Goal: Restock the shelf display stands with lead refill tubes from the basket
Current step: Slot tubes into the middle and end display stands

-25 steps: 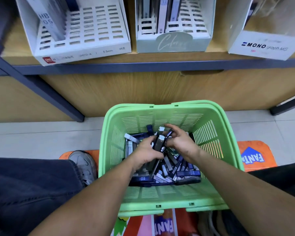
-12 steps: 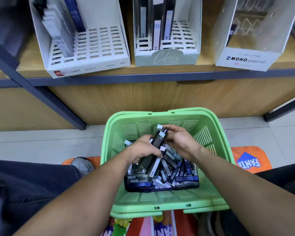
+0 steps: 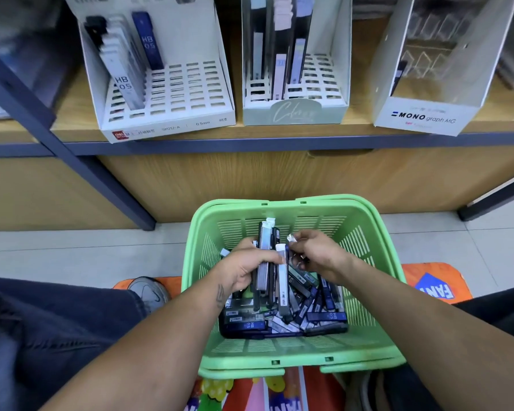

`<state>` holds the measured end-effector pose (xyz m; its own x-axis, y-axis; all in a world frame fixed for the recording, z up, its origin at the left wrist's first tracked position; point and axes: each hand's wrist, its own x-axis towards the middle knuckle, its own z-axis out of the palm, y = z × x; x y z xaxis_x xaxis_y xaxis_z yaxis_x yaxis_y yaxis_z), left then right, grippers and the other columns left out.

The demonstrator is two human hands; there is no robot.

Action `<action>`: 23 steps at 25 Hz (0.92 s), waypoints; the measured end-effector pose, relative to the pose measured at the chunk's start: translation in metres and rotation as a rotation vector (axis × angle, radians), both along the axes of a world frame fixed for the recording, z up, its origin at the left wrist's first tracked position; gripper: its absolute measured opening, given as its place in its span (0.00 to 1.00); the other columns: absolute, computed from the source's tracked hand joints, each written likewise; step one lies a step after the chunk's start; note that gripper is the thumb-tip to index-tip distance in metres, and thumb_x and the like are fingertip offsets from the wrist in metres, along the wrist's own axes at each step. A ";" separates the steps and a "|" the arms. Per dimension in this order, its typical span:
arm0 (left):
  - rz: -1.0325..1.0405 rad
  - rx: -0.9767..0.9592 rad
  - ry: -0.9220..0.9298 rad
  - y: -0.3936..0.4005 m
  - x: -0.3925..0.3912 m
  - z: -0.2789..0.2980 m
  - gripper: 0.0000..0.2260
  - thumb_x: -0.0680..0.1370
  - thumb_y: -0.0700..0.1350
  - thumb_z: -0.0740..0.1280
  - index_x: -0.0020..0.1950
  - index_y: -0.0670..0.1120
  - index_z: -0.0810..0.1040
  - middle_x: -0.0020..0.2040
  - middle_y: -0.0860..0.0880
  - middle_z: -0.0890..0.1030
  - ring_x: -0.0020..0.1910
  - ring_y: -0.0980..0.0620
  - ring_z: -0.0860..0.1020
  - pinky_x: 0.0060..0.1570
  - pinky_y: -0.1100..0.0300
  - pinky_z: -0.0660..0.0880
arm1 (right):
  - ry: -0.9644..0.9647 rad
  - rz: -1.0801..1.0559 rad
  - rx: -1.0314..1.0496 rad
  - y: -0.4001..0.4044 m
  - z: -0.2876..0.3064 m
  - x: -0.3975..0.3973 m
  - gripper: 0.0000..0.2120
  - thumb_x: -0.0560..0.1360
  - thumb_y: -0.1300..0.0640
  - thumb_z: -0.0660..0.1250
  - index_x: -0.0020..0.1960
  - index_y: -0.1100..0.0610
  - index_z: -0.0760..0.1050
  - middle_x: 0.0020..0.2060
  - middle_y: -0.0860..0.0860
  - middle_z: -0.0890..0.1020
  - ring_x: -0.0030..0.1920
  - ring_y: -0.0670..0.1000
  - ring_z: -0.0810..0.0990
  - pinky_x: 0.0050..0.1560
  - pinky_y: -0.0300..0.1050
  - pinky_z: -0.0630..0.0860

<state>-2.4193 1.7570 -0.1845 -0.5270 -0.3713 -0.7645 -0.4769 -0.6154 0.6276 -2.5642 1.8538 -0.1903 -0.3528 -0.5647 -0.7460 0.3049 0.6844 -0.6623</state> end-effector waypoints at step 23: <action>-0.304 -0.421 0.149 -0.016 -0.068 0.227 0.18 0.68 0.31 0.77 0.53 0.39 0.75 0.46 0.39 0.85 0.47 0.42 0.85 0.49 0.47 0.82 | 0.570 0.205 -0.413 0.019 0.222 -0.101 0.10 0.80 0.71 0.63 0.60 0.69 0.78 0.44 0.65 0.82 0.38 0.53 0.82 0.42 0.37 0.82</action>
<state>-2.4871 1.7411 0.0430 -0.7499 -0.4434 -0.4909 -0.4808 -0.1444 0.8649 -2.6649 1.8732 0.0315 -0.4797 -0.8566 -0.1900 -0.2720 0.3510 -0.8960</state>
